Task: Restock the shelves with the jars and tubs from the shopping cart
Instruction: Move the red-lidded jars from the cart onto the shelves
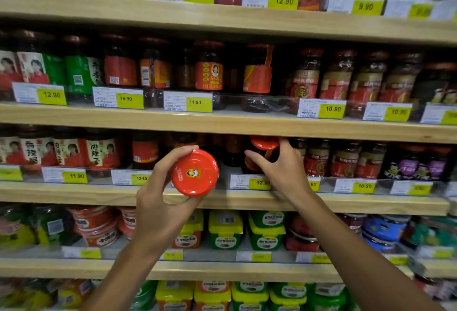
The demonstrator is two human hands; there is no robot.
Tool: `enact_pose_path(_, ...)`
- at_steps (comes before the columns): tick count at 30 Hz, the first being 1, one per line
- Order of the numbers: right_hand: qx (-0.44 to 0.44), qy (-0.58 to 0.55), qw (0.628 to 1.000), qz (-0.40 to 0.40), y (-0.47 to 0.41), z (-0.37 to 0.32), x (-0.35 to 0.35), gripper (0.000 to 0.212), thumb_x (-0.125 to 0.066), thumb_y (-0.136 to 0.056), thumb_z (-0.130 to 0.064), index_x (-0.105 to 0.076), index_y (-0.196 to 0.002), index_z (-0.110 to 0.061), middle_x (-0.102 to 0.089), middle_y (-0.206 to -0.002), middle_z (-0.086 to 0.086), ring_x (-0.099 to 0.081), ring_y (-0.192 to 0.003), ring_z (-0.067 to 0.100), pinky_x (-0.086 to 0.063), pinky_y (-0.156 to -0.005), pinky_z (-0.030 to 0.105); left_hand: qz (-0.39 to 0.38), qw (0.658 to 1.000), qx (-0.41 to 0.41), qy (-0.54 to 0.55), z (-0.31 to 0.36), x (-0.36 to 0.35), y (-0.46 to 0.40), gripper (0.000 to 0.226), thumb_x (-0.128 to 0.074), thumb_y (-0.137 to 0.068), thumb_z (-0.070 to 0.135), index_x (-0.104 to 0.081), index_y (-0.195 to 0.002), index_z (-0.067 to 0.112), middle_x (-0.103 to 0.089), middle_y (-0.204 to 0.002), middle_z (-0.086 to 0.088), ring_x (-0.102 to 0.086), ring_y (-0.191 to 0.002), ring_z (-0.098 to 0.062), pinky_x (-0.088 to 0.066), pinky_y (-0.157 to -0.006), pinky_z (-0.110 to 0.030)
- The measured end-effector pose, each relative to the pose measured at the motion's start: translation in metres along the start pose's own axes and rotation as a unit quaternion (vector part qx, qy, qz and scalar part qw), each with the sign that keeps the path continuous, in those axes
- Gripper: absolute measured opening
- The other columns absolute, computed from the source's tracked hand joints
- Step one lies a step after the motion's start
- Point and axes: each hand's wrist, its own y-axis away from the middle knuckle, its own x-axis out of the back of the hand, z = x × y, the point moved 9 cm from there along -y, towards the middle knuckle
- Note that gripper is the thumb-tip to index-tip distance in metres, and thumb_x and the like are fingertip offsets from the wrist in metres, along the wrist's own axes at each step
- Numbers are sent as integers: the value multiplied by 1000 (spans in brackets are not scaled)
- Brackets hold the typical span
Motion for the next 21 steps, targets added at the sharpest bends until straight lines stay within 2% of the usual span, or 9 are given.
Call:
enact_pose_path(3,-15,27,999,7,-12,3,-1,58,-75,-79,-63,-66,-100,-10,-70,-86,4,-67,-85,28,-52,-73,36,12,1000,0,-14,1,-3,-2,80,-85,-71,21,-45,-139,27,-52,-139,22,-56,-128,-15,-53,-96,-30)
enact_pose_path(6,3,62,998,13,-21,-2,-4,62,-73,-81,-64,-68,-101,-5,-72,-88,14,-68,-86,38,-56,-74,44,13,1000,-3,-24,3,-8,-2,78,-84,-72,25,-44,-139,26,-47,-140,30,-54,-128,-8,-53,-96,-30)
enact_pose_path(9,12,125,992,-9,-28,-9,-13,64,-68,-85,-64,-67,-101,-2,-70,-88,19,-67,-85,41,-54,-71,41,8,1000,-7,-29,3,-14,-4,77,-84,-73,22,-44,-139,24,-46,-140,31,-53,-129,-7,-53,-97,-29)
enact_pose_path(14,-37,169,982,-79,-32,-1,-25,68,-61,-89,-66,-67,-104,0,-69,-94,22,-66,-95,40,-43,-71,34,6,999,-4,-32,1,-22,-8,78,-85,-74,21,-44,-140,26,-48,-141,27,-54,-130,-12,-52,-99,-29)
enact_pose_path(18,-17,127,987,-92,-20,-5,-20,61,-76,-83,-56,-62,-113,-4,-71,-105,18,-67,-100,39,-54,-79,38,15,999,2,-40,-4,-27,-10,78,-87,-74,15,-45,-140,21,-51,-142,13,-55,-129,-13,-54,-97,-35)
enact_pose_path(21,-18,92,992,-87,1,-5,-10,68,-81,-79,-53,-50,-123,-10,-69,-112,13,-66,-106,35,-56,-84,41,27,999,-3,-38,-7,-34,-9,78,-88,-73,5,-47,-138,16,-56,-138,4,-57,-128,-20,-55,-95,-45)
